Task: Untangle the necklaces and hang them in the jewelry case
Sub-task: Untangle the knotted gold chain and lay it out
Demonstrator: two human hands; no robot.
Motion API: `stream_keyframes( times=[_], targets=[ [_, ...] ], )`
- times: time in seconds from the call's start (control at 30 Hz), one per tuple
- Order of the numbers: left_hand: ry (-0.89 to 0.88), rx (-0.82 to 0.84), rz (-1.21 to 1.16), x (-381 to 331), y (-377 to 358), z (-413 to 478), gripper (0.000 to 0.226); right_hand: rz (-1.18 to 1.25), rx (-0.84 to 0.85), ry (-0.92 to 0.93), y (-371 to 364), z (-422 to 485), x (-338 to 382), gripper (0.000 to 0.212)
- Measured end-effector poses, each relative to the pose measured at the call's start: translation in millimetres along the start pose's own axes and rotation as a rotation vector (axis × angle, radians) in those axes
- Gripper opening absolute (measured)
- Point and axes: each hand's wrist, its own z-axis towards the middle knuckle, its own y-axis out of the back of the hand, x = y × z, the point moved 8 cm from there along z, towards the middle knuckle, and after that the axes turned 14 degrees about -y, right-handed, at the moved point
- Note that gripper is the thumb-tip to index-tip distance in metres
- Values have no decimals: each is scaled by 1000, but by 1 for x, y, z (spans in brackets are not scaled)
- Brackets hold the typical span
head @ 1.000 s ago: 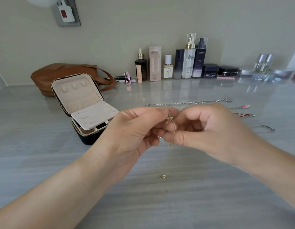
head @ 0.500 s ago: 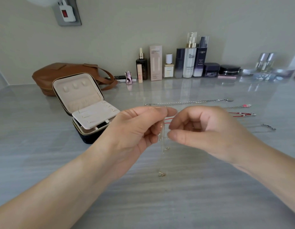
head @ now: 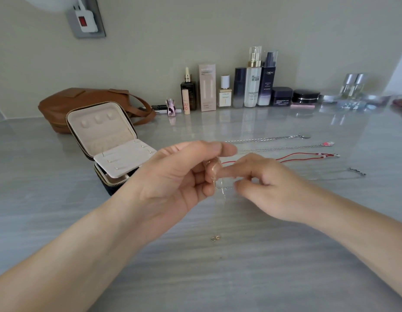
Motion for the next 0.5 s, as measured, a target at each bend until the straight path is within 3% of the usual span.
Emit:
stream_keyframes(
  times=[0.1,0.23,0.37,0.5],
  targets=[
    [6,50,-24,-2,-1,0,5,169,-74,-93,10,4,-9,29],
    [8,125,-6,-1,-4,-2,19,485,-92,-123,18,6,-14,34],
    [21,222,58,4,-11,-6,6,861,-78,-63,28,3,-10,43],
    [56,229,84,12,-9,-5,15,1115,-86,-15,43,2,-12,48]
  ],
)
